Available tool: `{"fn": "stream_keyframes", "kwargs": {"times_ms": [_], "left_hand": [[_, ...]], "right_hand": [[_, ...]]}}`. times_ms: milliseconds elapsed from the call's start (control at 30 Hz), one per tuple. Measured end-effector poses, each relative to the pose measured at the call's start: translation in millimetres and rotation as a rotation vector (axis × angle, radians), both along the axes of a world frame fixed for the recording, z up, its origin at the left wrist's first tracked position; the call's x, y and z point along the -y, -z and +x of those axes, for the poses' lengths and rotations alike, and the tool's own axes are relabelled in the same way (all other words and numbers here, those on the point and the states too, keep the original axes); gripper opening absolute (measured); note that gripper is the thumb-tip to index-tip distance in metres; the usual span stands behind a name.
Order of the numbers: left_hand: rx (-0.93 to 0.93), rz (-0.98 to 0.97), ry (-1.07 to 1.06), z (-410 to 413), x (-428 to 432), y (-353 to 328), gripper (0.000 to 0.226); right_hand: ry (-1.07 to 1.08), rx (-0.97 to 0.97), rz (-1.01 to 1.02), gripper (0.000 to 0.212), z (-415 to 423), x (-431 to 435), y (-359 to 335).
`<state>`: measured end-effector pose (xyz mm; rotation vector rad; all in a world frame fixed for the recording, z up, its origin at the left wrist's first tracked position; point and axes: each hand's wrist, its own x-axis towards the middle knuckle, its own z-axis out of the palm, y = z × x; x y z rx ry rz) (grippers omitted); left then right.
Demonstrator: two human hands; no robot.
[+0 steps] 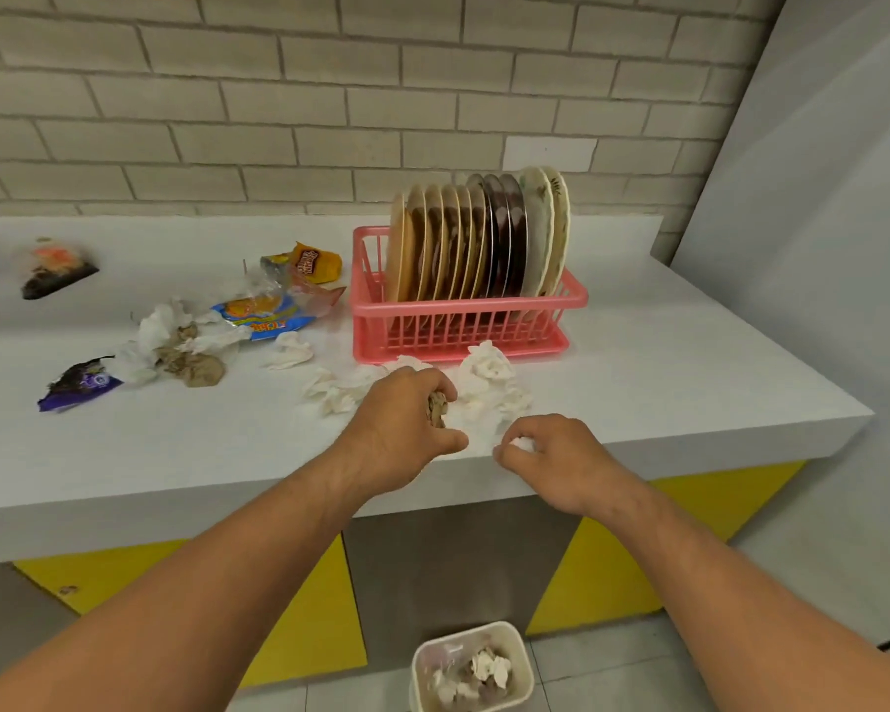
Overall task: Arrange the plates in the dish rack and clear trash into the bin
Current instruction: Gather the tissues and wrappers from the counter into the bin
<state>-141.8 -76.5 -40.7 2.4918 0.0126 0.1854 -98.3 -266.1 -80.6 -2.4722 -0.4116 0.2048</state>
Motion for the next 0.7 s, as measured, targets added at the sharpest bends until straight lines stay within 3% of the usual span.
{"fn": "stream_keyframes", "kwargs": {"times_ms": [100,267,433,533,700], "left_hand": [[0.018,-0.006,0.030,-17.6,-8.1,11.3,0.025],[-0.085,-0.254,0.021,-38.3,-11.5,30.9,0.017],[-0.196,-0.262,0.071,-46.3,8.4,81.1,0.019],[-0.243,-0.199,0.055,-50.3,25.5,124.8,0.008],[-0.352,-0.110,0.020,-46.8,47.5,222.0,0.024]], "right_hand": [[0.003,-0.029,0.004,0.013,-16.7,-0.8,10.1],[-0.004,-0.105,0.023,0.012,-32.6,8.2,32.2],[0.001,-0.247,-0.016,0.009,-35.3,27.0,80.7],[-0.009,-0.311,-0.077,0.010,-36.9,39.9,128.5],[0.055,-0.382,-0.158,0.015,-44.5,64.0,229.9]]}}
